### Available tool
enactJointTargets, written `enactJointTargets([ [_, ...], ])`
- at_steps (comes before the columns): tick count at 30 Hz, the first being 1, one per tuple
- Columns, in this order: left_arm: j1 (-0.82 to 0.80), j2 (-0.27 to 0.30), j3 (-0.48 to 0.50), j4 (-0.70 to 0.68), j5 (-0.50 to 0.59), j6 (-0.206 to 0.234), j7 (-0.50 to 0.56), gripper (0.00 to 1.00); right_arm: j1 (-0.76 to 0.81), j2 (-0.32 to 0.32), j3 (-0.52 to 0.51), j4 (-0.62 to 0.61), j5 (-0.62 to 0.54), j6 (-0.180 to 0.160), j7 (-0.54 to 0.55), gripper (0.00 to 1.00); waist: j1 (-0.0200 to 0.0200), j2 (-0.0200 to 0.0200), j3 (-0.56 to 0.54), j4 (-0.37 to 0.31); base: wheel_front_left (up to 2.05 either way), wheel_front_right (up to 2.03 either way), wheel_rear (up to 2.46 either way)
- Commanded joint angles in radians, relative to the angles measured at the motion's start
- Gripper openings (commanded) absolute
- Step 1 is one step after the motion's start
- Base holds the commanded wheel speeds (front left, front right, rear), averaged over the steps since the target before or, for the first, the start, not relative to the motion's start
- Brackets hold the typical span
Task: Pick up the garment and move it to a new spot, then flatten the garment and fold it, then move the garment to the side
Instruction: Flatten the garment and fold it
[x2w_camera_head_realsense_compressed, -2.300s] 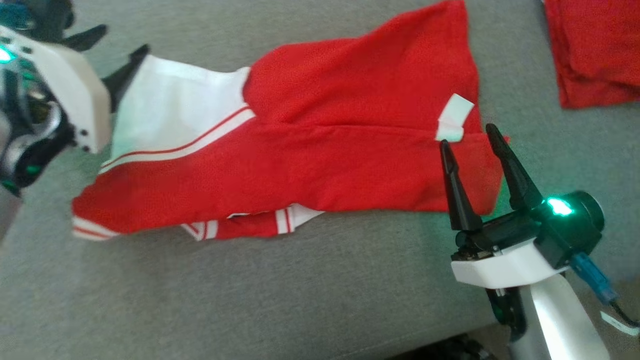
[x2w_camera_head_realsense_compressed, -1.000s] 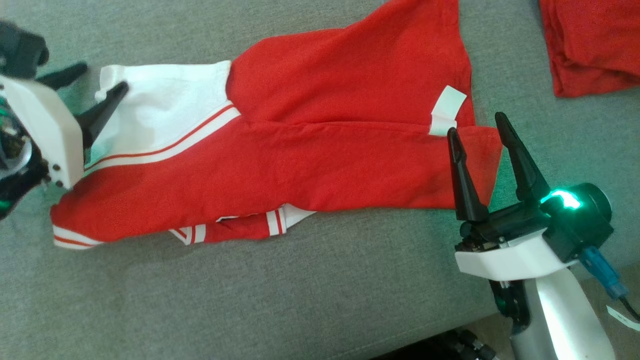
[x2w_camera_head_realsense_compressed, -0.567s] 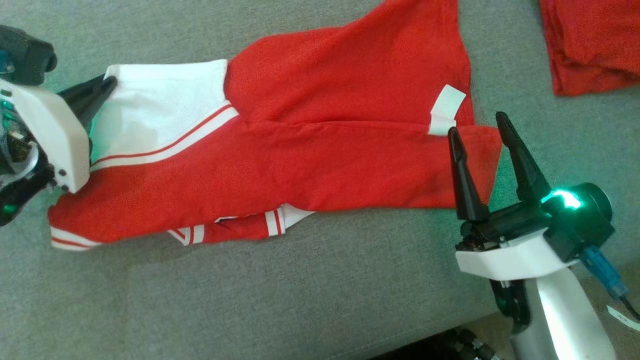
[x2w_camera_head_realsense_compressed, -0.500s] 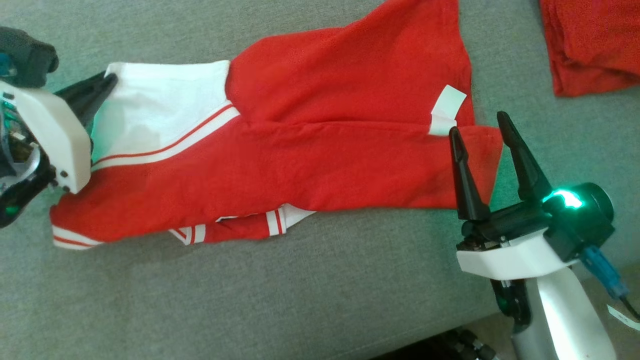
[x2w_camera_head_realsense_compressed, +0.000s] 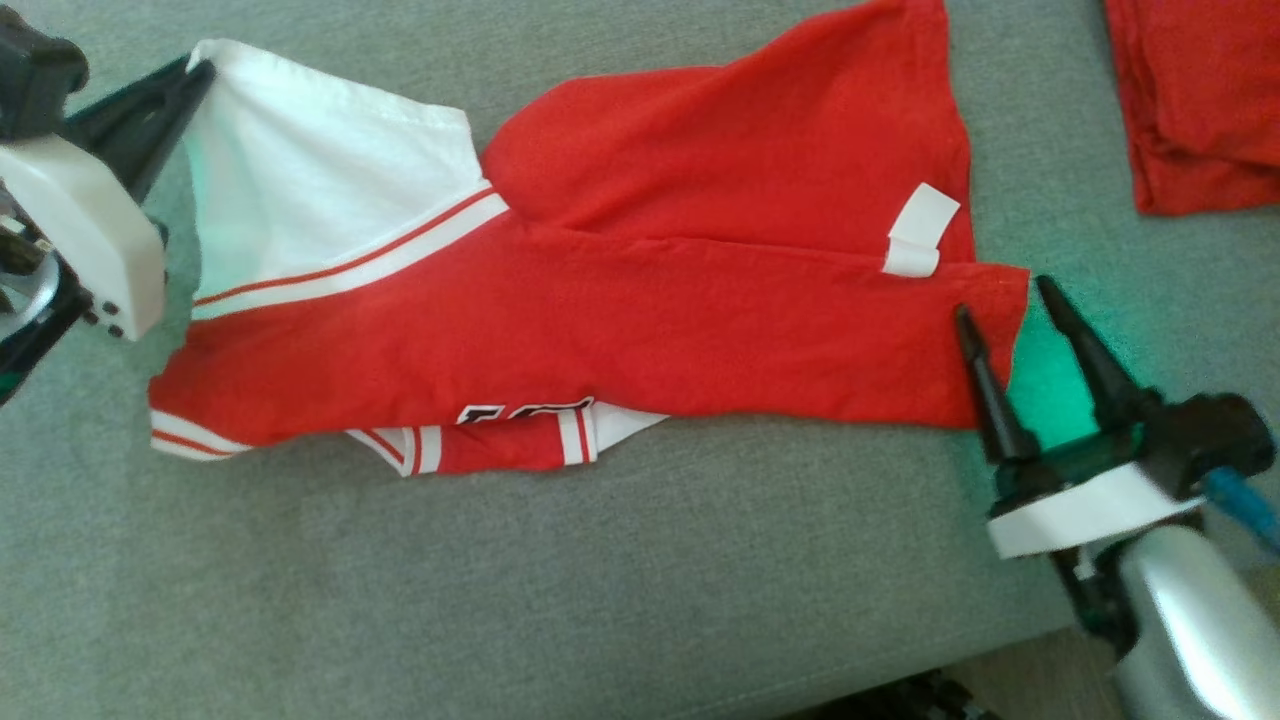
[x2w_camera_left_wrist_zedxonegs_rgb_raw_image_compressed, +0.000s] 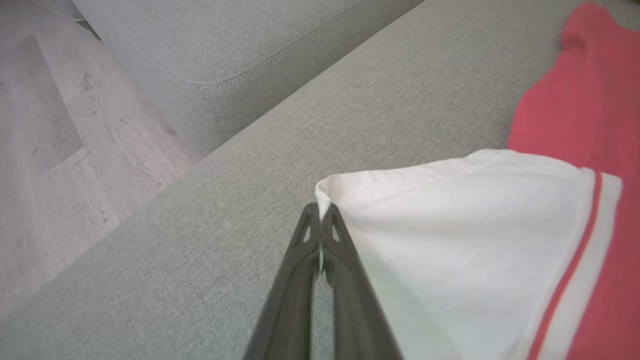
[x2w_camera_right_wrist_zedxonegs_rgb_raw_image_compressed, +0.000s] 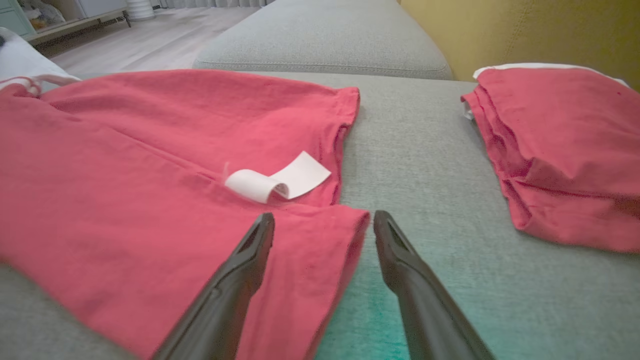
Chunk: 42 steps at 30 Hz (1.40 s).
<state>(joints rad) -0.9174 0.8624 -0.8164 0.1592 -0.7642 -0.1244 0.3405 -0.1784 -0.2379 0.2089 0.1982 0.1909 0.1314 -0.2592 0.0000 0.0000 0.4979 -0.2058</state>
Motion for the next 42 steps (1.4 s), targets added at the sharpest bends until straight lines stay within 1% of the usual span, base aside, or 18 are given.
enactJointTargets([
  [1,-0.050,0.038,0.047,-0.016,0.007,-0.002,-0.008,0.00,-0.016,-0.024,0.018,-0.024,0.011,-0.001,-0.003,1.00,0.0000,0.0000,-0.001,0.003,0.00,0.00,0.00],
  [5,-0.058,0.030,0.028,-0.006,0.007,-0.004,-0.019,0.00,-0.051,-0.105,0.061,0.026,0.138,-0.001,0.006,1.00,0.0000,0.0000,-0.002,0.017,0.00,0.00,0.00],
  [10,-0.068,0.027,0.008,0.003,0.000,-0.005,-0.025,0.00,-0.085,-0.185,0.138,0.043,0.303,-0.001,0.042,1.00,0.0000,0.0000,0.001,0.032,0.00,0.00,0.00],
  [13,-0.075,0.026,-0.002,0.006,-0.005,-0.006,-0.028,0.00,-0.098,-0.224,0.169,0.057,0.349,-0.001,0.046,1.00,0.0000,0.0000,0.002,0.043,0.00,0.00,0.00],
  [16,-0.079,0.026,-0.011,0.012,-0.010,-0.006,-0.033,0.00,-0.103,-0.245,0.185,0.068,0.375,-0.001,0.039,1.00,0.0000,0.0000,0.002,0.051,0.00,0.00,0.00],
  [17,-0.080,0.026,-0.013,0.014,-0.012,-0.006,-0.035,0.00,-0.103,-0.250,0.192,0.069,0.381,-0.001,0.037,0.94,0.0000,0.0000,0.001,0.053,0.00,0.00,0.00],
  [18,-0.081,0.026,-0.016,0.017,-0.014,-0.006,-0.037,0.00,-0.102,-0.255,0.198,0.069,0.387,-0.001,0.035,0.78,0.0000,0.0000,0.001,0.055,0.00,0.00,0.00],
  [19,-0.082,0.026,-0.019,0.019,-0.016,-0.006,-0.038,0.00,-0.101,-0.260,0.202,0.070,0.391,-0.001,0.033,0.50,0.0000,0.0000,0.000,0.058,0.00,0.00,0.00],
  [20,-0.083,0.025,-0.021,0.021,-0.018,-0.006,-0.041,0.00,-0.100,-0.264,0.207,0.069,0.395,-0.001,0.031,0.40,0.0000,0.0000,-0.002,0.060,0.00,0.00,0.00],
  [21,-0.084,0.024,-0.023,0.023,-0.020,-0.006,-0.044,0.00,-0.099,-0.269,0.211,0.067,0.398,-0.001,0.028,0.27,0.0000,0.0000,-0.003,0.063,0.00,0.00,0.00],
  [22,-0.084,0.023,-0.026,0.025,-0.021,-0.006,-0.047,0.00,-0.098,-0.274,0.214,0.064,0.401,-0.001,0.025,0.01,0.0000,0.0000,-0.005,0.065,0.00,0.00,0.00],
  [26,-0.083,0.021,-0.036,0.032,-0.024,-0.006,-0.067,0.00,-0.099,-0.293,0.208,0.048,0.389,-0.001,0.012,0.00,0.0000,0.0000,-0.020,0.073,0.00,0.00,0.00],
  [30,-0.087,0.022,-0.038,0.028,-0.014,-0.006,-0.122,0.00,-0.097,-0.309,0.183,0.011,0.361,-0.001,0.005,0.00,0.0000,0.0000,-0.047,0.080,0.00,0.00,0.00],
  [31,-0.091,0.020,-0.031,0.023,-0.003,-0.006,-0.168,0.00,-0.098,-0.317,0.154,-0.019,0.344,-0.001,0.002,0.00,0.0000,0.0000,-0.068,0.083,0.00,0.00,0.00],
  [35,-0.102,0.019,-0.011,0.014,0.039,0.007,-0.267,0.00,-0.103,-0.338,0.070,-0.097,0.297,-0.001,-0.001,0.00,0.0000,0.0000,-0.128,0.090,0.00,0.00,0.00],
  [37,-0.109,0.023,-0.001,0.000,0.069,0.018,-0.320,0.00,-0.112,-0.342,0.015,-0.137,0.268,-0.001,-0.001,0.00,0.0000,0.0000,-0.162,0.093,0.00,0.00,0.00],
  [42,-0.112,0.038,0.030,-0.051,0.117,0.058,-0.434,0.00,-0.146,-0.373,-0.057,-0.222,0.227,-0.001,0.003,0.00,0.0000,0.0000,-0.265,0.101,0.00,0.00,0.00],
])
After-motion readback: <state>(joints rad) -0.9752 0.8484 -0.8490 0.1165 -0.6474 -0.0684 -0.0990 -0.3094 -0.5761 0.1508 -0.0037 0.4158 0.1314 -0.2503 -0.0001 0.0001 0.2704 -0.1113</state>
